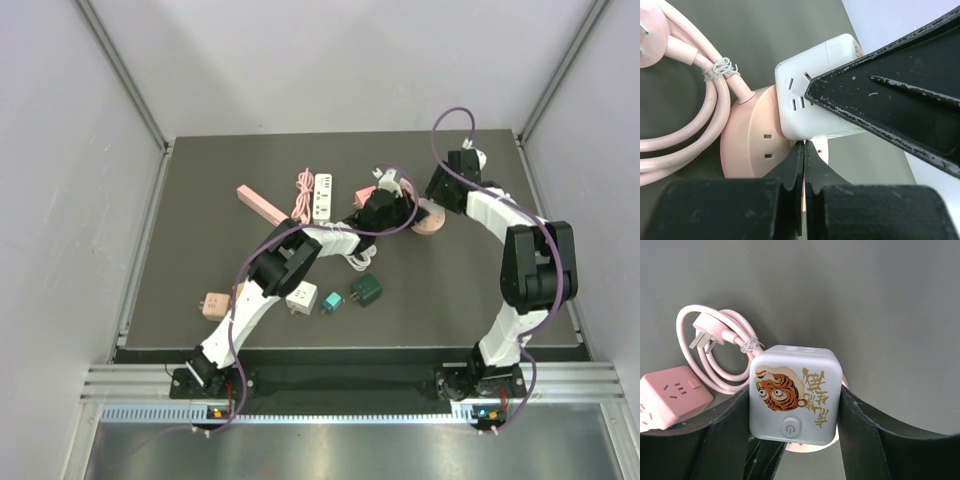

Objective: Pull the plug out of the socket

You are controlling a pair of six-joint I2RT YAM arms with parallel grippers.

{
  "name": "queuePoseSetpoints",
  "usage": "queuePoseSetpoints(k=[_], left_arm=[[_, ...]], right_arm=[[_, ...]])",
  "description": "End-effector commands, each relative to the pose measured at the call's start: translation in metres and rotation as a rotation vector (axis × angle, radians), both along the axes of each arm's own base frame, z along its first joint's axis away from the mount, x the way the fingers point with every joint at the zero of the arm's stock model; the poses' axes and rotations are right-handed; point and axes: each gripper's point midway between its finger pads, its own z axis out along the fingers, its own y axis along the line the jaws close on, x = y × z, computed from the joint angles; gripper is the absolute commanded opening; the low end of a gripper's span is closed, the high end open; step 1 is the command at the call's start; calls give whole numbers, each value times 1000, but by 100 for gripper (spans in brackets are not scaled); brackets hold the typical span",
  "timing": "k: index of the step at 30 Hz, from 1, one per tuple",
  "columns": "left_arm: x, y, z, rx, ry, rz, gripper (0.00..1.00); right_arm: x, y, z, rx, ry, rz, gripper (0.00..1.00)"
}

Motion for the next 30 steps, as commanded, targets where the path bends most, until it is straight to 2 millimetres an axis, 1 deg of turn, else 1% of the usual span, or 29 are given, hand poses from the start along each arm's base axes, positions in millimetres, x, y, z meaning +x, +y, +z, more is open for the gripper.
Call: queuePoseSetpoints(k=[1, 3, 4, 5, 6, 7, 9, 10, 12, 13, 15, 16, 17, 18, 19, 21, 22, 25, 26, 27, 28, 29, 30], left_arm=[[-13, 41, -109, 276, 179, 40, 0], [-13, 41, -109, 277, 181, 38, 0], [-13, 41, -108, 274, 179, 37, 0], [-12, 42, -109, 274, 181, 39, 0], [-14, 41, -108, 274, 182, 35, 0], [-13, 41, -109, 275, 180, 37, 0], [-12, 41, -109, 273, 182, 36, 0], [-13, 41, -110, 275, 182, 36, 0], [-13, 41, -110, 275, 184, 35, 0], [-12, 41, -109, 275, 182, 35, 0], [-13, 41, -110, 283, 187, 33, 0], [-13, 41, -110, 285, 188, 34, 0], [-13, 41, -110, 287, 187, 34, 0], [-12, 42, -110, 287, 187, 38, 0], [-12, 42, -110, 289, 185, 36, 0], [-12, 42, -110, 290, 183, 38, 0], [-12, 42, -110, 290, 184, 35, 0], [-11, 41, -109, 287, 183, 37, 0], [-11, 41, -110, 289, 185, 37, 0], [-11, 41, -110, 288, 183, 39, 0], [-12, 40, -110, 289, 182, 37, 0], [-12, 41, -110, 291, 185, 35, 0], [-12, 40, -110, 292, 184, 33, 0]], right_arm=[[37, 27, 67, 161, -219, 46, 0], [37, 29, 68, 155, -217, 53, 0], [39, 28, 72, 125, -227, 49, 0], [39, 33, 74, 93, -223, 57, 0], [36, 31, 73, 53, -206, 53, 0], [39, 26, 80, -9, -223, 36, 0], [37, 32, 87, -54, -235, 45, 0], [39, 28, 94, -94, -248, 33, 0], [38, 33, 94, -109, -240, 41, 0], [38, 35, 92, -95, -237, 47, 0], [41, 32, 92, -55, -246, 43, 0], [36, 42, 83, 27, -232, 73, 0], [37, 33, 86, 75, -248, 59, 0], [40, 33, 90, 119, -273, 63, 0], [36, 36, 86, 167, -261, 74, 0], [38, 27, 91, 198, -277, 68, 0], [38, 20, 90, 225, -273, 68, 0], [40, 14, 89, 239, -269, 73, 0], [39, 22, 88, 226, -260, 86, 0], [39, 27, 91, 201, -255, 105, 0], [41, 30, 89, 171, -251, 96, 0], [38, 45, 90, 147, -248, 121, 0], [36, 47, 89, 98, -241, 123, 0]])
